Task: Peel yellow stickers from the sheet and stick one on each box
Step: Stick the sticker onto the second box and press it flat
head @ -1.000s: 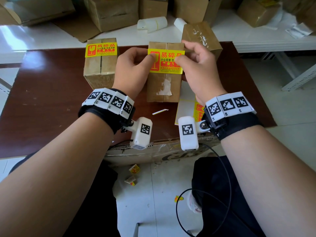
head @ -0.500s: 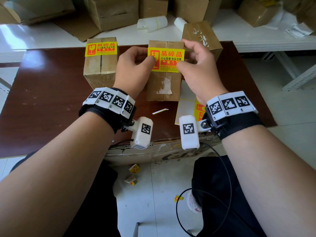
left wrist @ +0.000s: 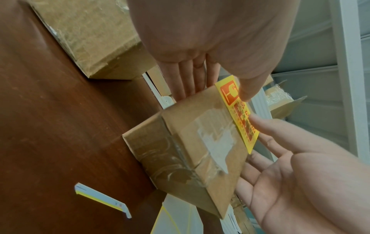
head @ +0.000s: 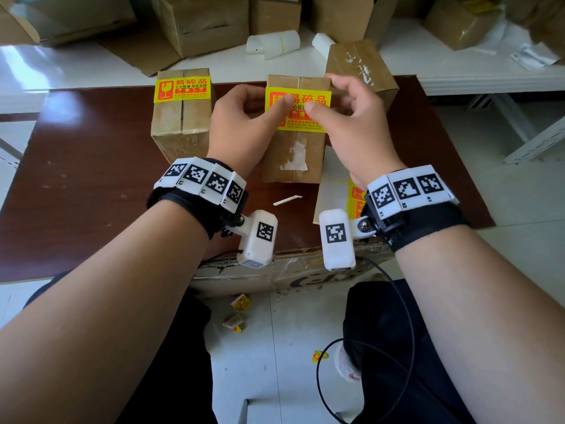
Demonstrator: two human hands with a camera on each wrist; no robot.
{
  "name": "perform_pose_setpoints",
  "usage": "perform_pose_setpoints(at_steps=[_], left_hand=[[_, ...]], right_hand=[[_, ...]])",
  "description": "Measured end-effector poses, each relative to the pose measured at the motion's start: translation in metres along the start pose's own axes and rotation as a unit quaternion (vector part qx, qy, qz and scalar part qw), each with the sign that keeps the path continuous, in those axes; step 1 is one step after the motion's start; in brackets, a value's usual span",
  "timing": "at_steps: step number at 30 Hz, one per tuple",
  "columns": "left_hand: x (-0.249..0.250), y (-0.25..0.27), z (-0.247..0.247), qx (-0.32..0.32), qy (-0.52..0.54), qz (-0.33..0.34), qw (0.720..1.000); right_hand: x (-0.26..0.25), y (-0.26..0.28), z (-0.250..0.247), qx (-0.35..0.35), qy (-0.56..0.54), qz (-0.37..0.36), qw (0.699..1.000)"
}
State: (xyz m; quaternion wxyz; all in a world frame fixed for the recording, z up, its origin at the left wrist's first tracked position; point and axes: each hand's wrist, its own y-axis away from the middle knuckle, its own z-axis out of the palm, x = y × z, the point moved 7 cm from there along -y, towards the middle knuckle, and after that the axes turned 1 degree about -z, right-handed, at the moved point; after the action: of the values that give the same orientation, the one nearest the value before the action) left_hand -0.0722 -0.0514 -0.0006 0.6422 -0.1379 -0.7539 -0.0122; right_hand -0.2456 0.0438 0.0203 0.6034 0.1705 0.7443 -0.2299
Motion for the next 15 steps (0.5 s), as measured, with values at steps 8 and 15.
perform_pose_setpoints(at_steps=[8, 15], left_hand=[[-0.001, 0.000, 0.000, -0.011, -0.017, -0.003, 1.000], [-0.003, -0.001, -0.002, -0.005, -0.026, -0.012, 1.000]], right_hand=[[0.005, -0.002, 0.001, -0.022, 0.004, 0.023, 0.999], [0.010, -0.005, 0.001, -0.055, 0.012, 0.032, 0.998]])
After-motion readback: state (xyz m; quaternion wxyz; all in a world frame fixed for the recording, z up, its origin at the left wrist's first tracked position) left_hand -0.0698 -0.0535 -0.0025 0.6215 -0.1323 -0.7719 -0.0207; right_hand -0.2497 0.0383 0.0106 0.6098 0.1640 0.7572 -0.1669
